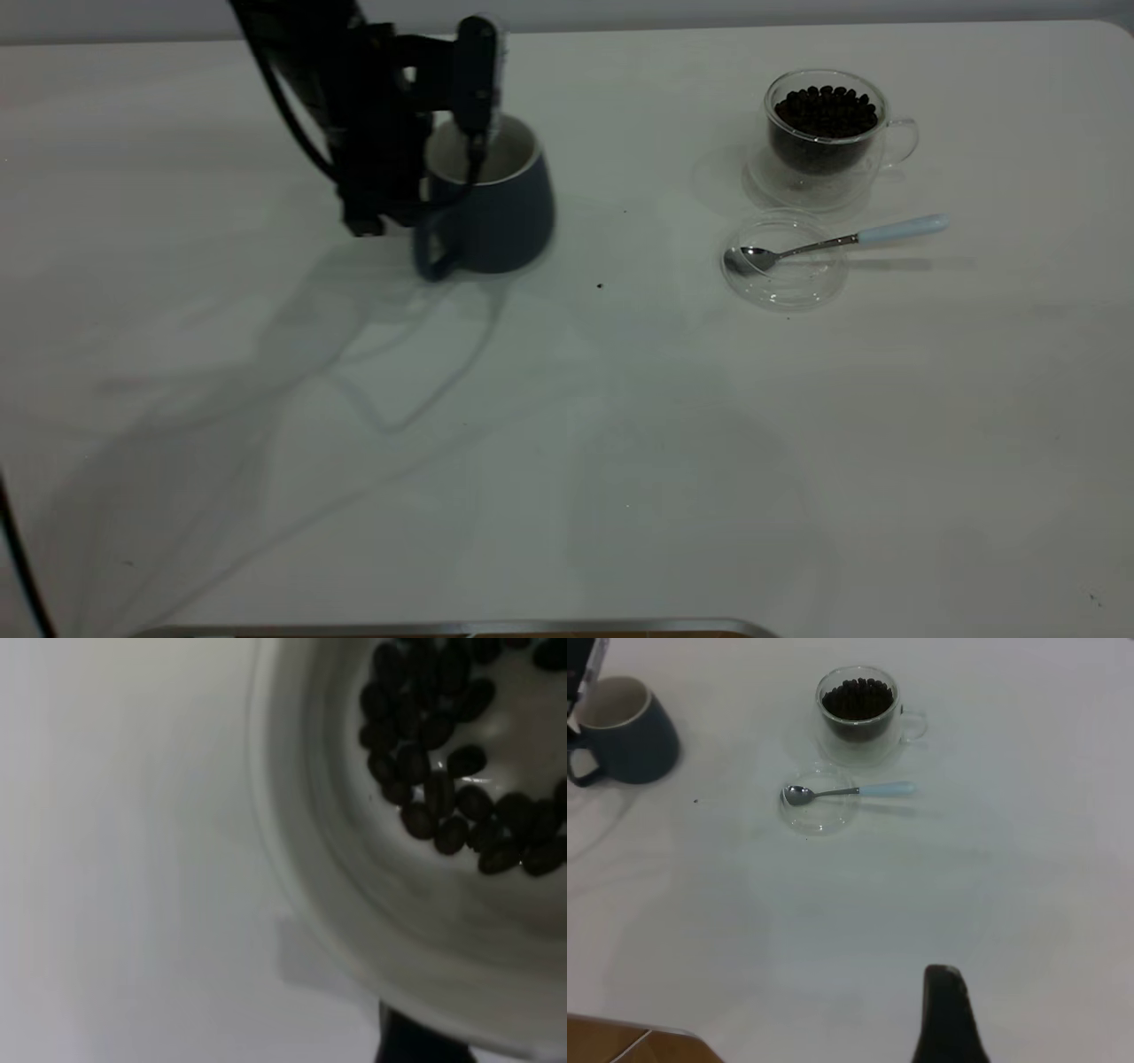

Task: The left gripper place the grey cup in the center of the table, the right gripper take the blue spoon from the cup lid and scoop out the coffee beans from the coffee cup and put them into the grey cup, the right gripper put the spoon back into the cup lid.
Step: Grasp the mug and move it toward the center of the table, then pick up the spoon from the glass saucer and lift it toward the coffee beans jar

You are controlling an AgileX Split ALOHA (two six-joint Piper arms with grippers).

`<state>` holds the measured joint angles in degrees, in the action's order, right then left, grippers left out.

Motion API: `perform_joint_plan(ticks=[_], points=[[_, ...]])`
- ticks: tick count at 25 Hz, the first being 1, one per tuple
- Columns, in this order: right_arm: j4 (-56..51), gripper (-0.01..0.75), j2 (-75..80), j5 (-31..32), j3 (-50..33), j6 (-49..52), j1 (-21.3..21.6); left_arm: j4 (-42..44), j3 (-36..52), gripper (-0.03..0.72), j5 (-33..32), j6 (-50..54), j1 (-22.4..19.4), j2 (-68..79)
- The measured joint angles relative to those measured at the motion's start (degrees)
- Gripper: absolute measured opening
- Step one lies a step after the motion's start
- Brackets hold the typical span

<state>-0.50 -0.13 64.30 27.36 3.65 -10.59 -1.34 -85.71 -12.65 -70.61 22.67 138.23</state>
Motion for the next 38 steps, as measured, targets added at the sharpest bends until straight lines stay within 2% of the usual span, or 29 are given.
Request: perform_joint_plan(ticks=[9,13,20,26,30,35,38], points=[[0.0,0.562,0.0,0.0,0.0,0.0,0.0,-0.5,0.0,0.475,1.2,0.1,2.3,0.0],[0.0,0.562,0.0,0.0,0.0,0.0,0.0,-0.5,0.0,0.475,-1.6,2.4,1.6,-0.9],[0.0,0.562,0.0,0.0,0.0,0.0,0.0,-0.5,0.0,0.475,-12.7,10.4,-4.3,-10.1],[0.0,0.562,0.0,0.0,0.0,0.0,0.0,-0.3,0.0,0.475,-23.5,32.9,-7.9,-24.0],[0.0,0.562,0.0,0.0,0.0,0.0,0.0,-0.1,0.0,0.475,-34.3,46.0,-8.6,-34.1],[0.0,0.562,0.0,0.0,0.0,0.0,0.0,0.9,0.0,0.475,-52.7,50.9,-8.7,-44.8],[-0.2,0.562,0.0,0.0,0.0,0.0,0.0,1.3,0.2,0.475,-54.2,51.7,-8.7,-50.4]])
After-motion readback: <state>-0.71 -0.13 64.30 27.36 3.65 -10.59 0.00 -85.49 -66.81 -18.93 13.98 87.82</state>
